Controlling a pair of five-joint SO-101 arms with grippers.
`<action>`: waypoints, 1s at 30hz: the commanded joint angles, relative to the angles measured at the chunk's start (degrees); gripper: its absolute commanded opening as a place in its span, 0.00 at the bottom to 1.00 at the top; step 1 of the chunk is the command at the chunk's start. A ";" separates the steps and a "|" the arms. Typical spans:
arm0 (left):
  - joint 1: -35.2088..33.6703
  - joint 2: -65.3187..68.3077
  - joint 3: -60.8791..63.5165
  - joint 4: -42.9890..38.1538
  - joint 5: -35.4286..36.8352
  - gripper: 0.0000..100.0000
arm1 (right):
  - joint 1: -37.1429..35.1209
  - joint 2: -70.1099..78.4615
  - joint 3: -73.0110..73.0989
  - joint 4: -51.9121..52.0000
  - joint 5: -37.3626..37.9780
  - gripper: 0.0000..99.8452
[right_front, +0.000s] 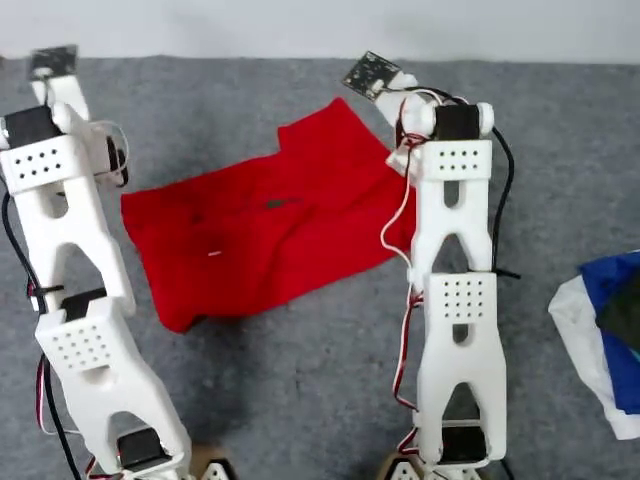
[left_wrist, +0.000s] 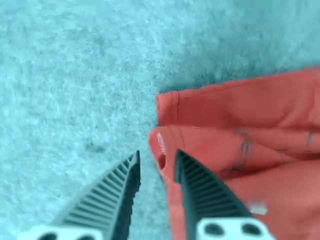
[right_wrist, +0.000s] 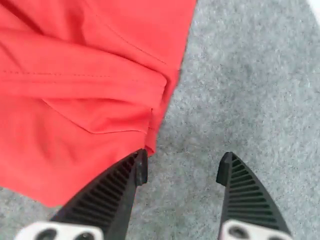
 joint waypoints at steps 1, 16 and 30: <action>-0.18 -5.54 3.74 2.02 2.20 0.15 | 0.75 -2.95 -2.90 2.24 -2.29 0.24; 0.79 -22.07 49.19 -0.26 -11.43 0.15 | 0.57 -3.03 -2.81 2.24 -4.22 0.24; 14.07 -3.69 49.10 -6.77 -11.52 0.01 | 0.92 -3.03 -2.81 2.33 -4.22 0.24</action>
